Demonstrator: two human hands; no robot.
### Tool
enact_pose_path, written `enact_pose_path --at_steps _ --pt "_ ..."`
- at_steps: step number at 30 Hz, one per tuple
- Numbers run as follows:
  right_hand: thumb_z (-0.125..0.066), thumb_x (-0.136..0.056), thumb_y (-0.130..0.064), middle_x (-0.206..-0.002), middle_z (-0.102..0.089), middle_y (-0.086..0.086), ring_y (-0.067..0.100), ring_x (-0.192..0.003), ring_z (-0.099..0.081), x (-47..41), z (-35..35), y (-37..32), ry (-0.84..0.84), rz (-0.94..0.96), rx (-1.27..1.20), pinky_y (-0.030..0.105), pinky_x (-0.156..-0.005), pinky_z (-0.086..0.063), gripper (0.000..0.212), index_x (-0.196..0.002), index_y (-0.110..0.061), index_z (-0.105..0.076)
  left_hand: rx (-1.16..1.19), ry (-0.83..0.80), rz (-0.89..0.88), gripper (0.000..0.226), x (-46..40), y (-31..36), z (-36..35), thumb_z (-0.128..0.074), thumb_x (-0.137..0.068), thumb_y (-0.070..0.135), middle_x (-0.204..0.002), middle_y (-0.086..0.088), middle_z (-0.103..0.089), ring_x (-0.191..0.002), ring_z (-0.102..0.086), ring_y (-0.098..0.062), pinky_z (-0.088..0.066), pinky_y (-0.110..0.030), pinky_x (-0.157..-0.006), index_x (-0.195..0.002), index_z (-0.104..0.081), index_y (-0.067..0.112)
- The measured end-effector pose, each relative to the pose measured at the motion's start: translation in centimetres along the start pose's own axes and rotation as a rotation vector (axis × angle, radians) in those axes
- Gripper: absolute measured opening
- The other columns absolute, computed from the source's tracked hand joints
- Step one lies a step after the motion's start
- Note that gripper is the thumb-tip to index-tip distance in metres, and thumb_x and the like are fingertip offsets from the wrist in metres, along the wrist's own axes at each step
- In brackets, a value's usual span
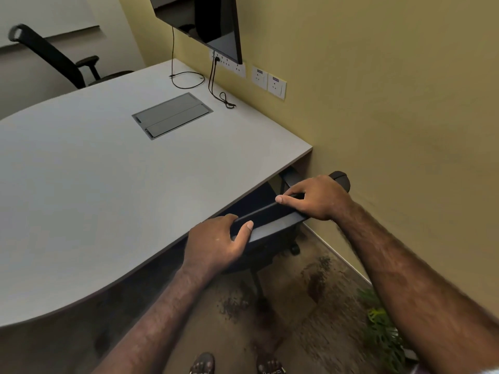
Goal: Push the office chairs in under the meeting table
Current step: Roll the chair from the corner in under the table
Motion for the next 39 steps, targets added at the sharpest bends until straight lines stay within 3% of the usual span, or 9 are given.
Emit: enact_pose_path --at_steps 6,14,20,25,29,35,39 --pt "-0.034 -0.083 -0.104 -0.112 -0.082 -0.017 0.007 -0.095 -0.063 -1.6 0.5 1.6 0.006 0.049 0.009 0.027 -0.072 -0.043 0.084 -0.113 -0.044 -0.085 0.002 0.05 0.048 0.077 -0.8 1.3 -0.7 -0.023 -0.096 0.085 -0.085 0.015 -0.074 -0.071 -0.063 -0.004 -0.06 -0.029 -0.066 -0.107 -0.077 0.032" --pt "-0.03 -0.083 -0.108 -0.106 -0.083 -0.017 0.006 -0.087 -0.063 -4.6 1.0 2.6 0.064 0.108 0.029 0.018 -0.066 -0.034 0.088 -0.107 -0.044 -0.086 -0.033 0.052 0.074 0.076 -3.0 1.7 -1.1 -0.029 -0.096 0.083 -0.105 0.012 -0.079 -0.092 -0.073 -0.013 -0.056 -0.027 -0.077 -0.119 -0.078 0.03" --pt "-0.031 -0.08 -0.108 -0.116 -0.082 -0.014 0.014 -0.102 -0.071 -8.2 1.0 2.9 -0.005 0.109 0.005 0.032 -0.075 -0.049 0.089 -0.112 -0.045 -0.085 -0.049 0.017 0.118 0.076 -5.7 1.3 -1.2 -0.026 -0.094 0.081 -0.105 0.008 -0.079 -0.094 -0.072 -0.018 -0.063 -0.041 -0.083 -0.119 -0.076 0.028" --pt "-0.039 -0.085 -0.102 -0.122 -0.081 -0.012 0.018 -0.109 -0.071 -10.7 1.6 2.7 -0.057 0.12 0.022 0.04 -0.094 -0.057 0.081 -0.117 -0.043 -0.084 -0.066 0.032 0.152 0.073 -8.1 0.7 -1.4 -0.026 -0.094 0.08 -0.095 0.008 -0.077 -0.086 -0.07 -0.018 -0.061 -0.04 -0.078 -0.108 -0.076 0.028" --pt "-0.037 -0.085 -0.103 -0.124 -0.081 -0.009 0.019 -0.108 -0.07 -12.8 1.6 2.4 -0.075 0.119 0.029 0.038 -0.086 -0.053 0.086 -0.119 -0.041 -0.084 -0.073 0.027 0.162 0.074 -10.1 -0.2 -1.8 -0.026 -0.094 0.08 -0.093 0.008 -0.076 -0.083 -0.068 -0.017 -0.062 -0.04 -0.077 -0.108 -0.074 0.027" --pt "-0.033 -0.08 -0.105 -0.124 -0.081 -0.009 0.019 -0.108 -0.07 -14.7 1.9 2.7 -0.09 0.113 0.037 0.04 -0.09 -0.056 0.092 -0.119 -0.04 -0.085 -0.08 0.027 0.176 0.073 -11.8 -0.4 -2.5 -0.024 -0.094 0.08 -0.089 0.01 -0.072 -0.076 -0.062 -0.013 -0.061 -0.039 -0.075 -0.107 -0.072 0.027" --pt "-0.035 -0.081 -0.104 -0.122 -0.082 -0.008 0.017 -0.101 -0.067 -15.9 2.2 3.2 -0.085 0.122 0.029 0.037 -0.082 -0.05 0.09 -0.117 -0.039 -0.085 -0.084 0.042 0.179 0.074 -12.8 -0.1 -2.9 -0.022 -0.093 0.081 -0.08 0.013 -0.061 -0.074 -0.062 -0.013 -0.052 -0.031 -0.067 -0.103 -0.07 0.026"
Point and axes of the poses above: each hand's wrist, its own x-axis away from the middle knuckle, its own z-axis out of the back of the hand, y = z × x, the point moved 10 cm from there along -x, towards the middle knuckle
